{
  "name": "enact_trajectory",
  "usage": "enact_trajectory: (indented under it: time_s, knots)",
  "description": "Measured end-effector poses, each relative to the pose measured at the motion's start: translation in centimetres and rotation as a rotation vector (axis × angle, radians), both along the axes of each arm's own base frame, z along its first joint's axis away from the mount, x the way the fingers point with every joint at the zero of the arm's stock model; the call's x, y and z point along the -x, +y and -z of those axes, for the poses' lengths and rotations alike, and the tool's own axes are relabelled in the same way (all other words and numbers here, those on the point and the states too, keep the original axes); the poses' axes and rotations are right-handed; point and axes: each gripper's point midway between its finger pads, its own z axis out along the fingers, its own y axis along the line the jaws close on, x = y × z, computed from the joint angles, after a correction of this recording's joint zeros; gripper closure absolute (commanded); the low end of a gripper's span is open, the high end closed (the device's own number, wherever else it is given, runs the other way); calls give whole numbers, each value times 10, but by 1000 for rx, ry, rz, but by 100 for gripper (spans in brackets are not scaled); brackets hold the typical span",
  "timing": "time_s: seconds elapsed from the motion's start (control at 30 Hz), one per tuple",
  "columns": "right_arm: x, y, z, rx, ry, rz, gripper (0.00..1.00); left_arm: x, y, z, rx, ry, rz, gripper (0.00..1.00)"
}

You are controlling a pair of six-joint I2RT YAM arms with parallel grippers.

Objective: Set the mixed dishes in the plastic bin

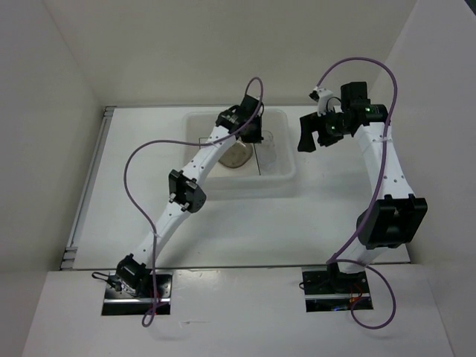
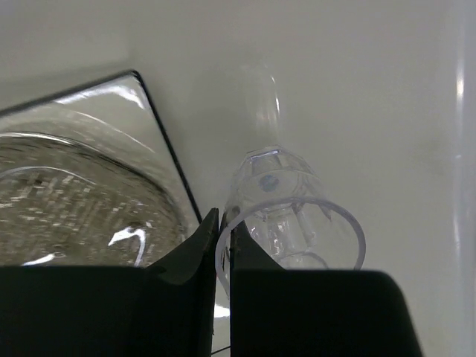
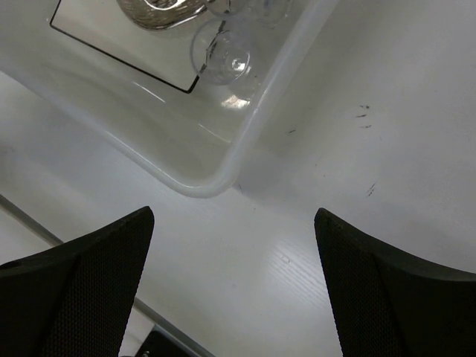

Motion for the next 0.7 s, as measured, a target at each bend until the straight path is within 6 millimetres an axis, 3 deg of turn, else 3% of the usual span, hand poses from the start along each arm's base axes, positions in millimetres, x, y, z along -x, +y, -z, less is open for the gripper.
enact_trajectory:
  time_s: [0.07, 0.23, 0.4, 0.47, 0.6, 0.7]
  knots:
    - [3, -1, 6, 3, 14, 2, 7, 7, -10, 13, -18, 14, 17, 87]
    - [7, -3, 13, 14, 33, 8, 7, 19, -21, 25, -44, 33, 36, 80]
    - [8, -3, 12, 14, 29, 5, 7, 14, -14, 25, -52, 26, 17, 64]
    - [8, -2, 12, 11, 30, 3, 7, 11, -11, 25, -57, 22, 9, 50]
    - [9, -1, 12, 5, 30, -2, 7, 5, -6, 23, -59, 8, -9, 39]
    - [8, -1, 12, 7, 30, 2, 3, -1, 0, 10, -53, -18, -30, 24]
